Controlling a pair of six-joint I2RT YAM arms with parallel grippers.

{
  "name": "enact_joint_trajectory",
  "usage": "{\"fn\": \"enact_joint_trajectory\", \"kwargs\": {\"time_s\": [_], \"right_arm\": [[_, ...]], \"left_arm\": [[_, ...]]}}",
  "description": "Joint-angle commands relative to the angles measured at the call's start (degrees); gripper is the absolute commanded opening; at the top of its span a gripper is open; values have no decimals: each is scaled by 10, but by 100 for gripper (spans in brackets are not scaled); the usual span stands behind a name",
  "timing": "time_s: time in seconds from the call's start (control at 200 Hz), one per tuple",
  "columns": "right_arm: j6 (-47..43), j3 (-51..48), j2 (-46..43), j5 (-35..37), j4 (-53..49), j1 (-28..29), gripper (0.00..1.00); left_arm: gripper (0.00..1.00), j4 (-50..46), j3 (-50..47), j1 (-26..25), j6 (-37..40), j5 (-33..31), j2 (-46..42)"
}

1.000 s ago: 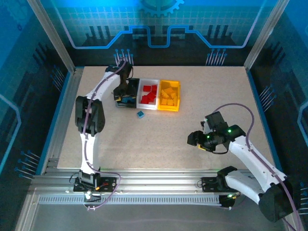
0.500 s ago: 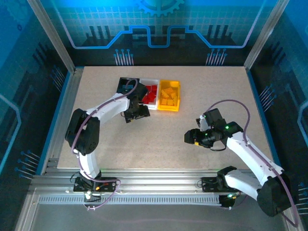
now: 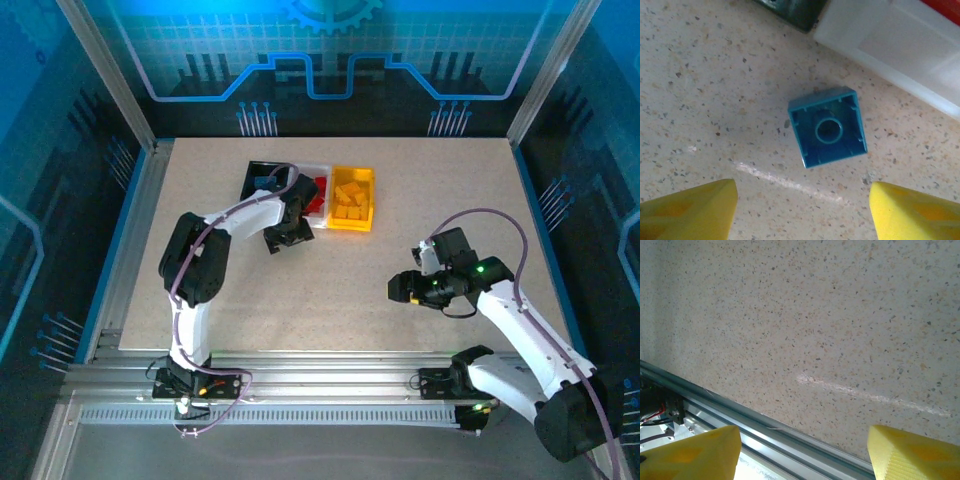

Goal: Sort the legos into containers by color

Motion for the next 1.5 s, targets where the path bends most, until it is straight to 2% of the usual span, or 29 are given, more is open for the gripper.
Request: {"fn": "enact_joint_trajectory", "kwargs": {"time_s": [0.0,0.405,0.615,0.715,0.84,0.935,1.136,1.301,1.496], "right_arm": [[-17,3,-7,-12,-23,-8,69],[-13,4,-11,-11,-33,-8,69],[-12,4,-16,-5,-44,-8,69],[-11,4,-19,-4,-47,-8,69],[-10,7,-16,-5,-48,-8,69],[-9,7,-13,-8,-46,-8,69],[-10,8,-4,-13,-37,-8,69],[-10,1,-7,-11,-25,-10,69],[-5,-8,-9,-12,-11,-19,69]], "left_arm": [[70,-1,13,-2,-10,-24,15],[69,0,49,13,11,-27,56],[65,5,61,24,21,-24,74],[60,9,62,24,22,-22,83],[47,12,62,25,23,-15,90],[42,11,59,24,26,-12,90],[35,15,17,20,20,-4,52],[34,20,-23,21,16,2,-10],[34,-12,18,54,58,-1,-55]]}}
